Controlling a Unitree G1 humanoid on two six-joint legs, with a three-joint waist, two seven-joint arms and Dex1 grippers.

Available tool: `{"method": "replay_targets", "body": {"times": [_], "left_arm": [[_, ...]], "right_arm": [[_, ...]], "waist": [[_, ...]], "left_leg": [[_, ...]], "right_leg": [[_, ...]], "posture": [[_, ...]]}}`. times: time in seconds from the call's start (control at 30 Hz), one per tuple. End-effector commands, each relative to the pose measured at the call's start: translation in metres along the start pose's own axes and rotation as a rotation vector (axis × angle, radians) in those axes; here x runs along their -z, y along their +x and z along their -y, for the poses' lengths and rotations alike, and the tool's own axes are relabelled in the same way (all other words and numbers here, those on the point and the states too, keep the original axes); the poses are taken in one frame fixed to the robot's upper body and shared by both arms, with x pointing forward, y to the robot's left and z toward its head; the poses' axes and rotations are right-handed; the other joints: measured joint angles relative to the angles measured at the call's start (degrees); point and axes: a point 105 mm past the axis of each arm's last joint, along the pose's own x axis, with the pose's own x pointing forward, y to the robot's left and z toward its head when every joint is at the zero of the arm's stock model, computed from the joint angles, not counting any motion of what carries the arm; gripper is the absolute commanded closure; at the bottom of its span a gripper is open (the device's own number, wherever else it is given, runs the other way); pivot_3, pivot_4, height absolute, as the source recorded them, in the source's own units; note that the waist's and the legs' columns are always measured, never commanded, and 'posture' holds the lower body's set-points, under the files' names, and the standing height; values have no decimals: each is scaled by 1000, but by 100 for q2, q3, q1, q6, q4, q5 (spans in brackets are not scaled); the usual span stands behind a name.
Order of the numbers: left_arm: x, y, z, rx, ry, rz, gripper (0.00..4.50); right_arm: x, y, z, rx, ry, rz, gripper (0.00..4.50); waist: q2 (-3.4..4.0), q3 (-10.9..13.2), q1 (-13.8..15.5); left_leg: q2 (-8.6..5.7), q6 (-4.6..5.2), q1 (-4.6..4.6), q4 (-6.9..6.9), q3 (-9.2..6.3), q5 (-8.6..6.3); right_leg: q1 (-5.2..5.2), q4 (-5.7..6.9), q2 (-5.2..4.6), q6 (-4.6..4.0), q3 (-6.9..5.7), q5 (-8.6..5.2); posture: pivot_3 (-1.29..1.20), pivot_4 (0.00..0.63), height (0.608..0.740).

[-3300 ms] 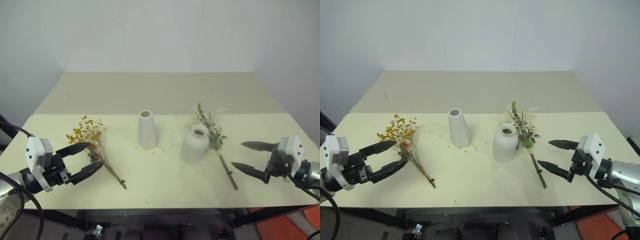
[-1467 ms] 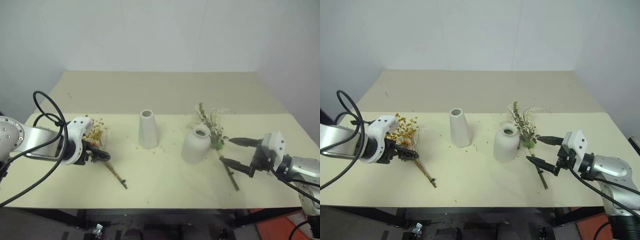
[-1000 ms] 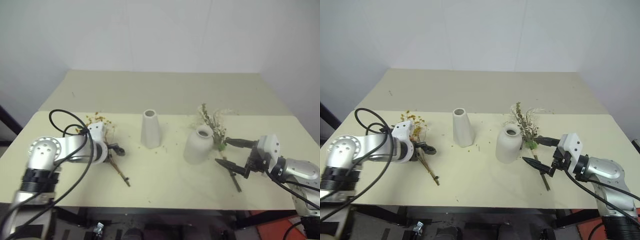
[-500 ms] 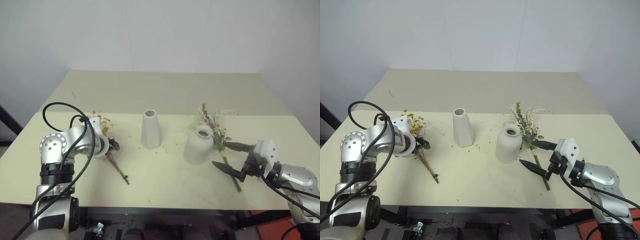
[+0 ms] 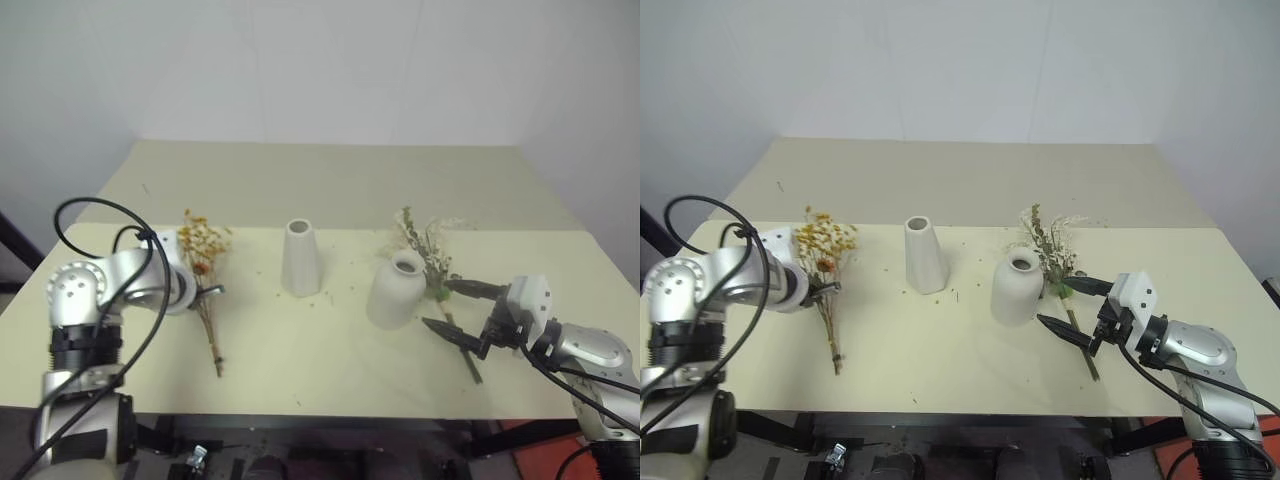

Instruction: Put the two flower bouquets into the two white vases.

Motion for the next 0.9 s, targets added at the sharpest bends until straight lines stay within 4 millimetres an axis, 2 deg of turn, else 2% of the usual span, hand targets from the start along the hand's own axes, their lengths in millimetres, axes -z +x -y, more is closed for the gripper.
{"method": "replay_targets", "body": {"times": [0.03,0.2,0.47,0.57,0.77,0.9], "left_arm": [[-27,-28,4,78,52,120,4440],[-67,-65,18,190,123,418,4440],[-106,-93,52,405,286,762,4440],[-121,-110,77,562,331,899,4440],[-122,-124,121,795,451,1008,4440],[-118,-125,137,885,501,1009,4440]], "right_arm": [[-11,1,5,5,-30,44,0],[-21,-4,17,16,-54,45,0],[-53,-24,42,19,-81,77,0],[-68,-26,52,7,-92,81,0],[-87,-23,61,-18,-42,83,0],[-94,-20,60,-47,15,58,0]], "waist": [[0,0,0],[0,1,-2],[0,1,-3],[-2,2,-9],[-2,2,-19],[-3,3,-36]], "left_leg": [[0,-1,-2,0,0,0],[0,-7,-2,-2,0,1],[1,-11,-5,-8,1,3],[2,-9,-11,-7,1,2],[1,-5,-24,-6,1,1],[1,-2,-26,-5,1,0]], "right_leg": [[-1,-1,1,1,-1,-1],[-2,-2,1,3,-2,-2],[-1,-9,2,2,-4,-4],[-2,-13,1,3,-4,-5],[-8,-21,0,6,-4,-2],[-11,-19,0,9,-3,-1]], "posture": [[0,150,740],[0,150,740],[0,150,740],[0,150,740],[0,150,740],[0,150,740]]}}
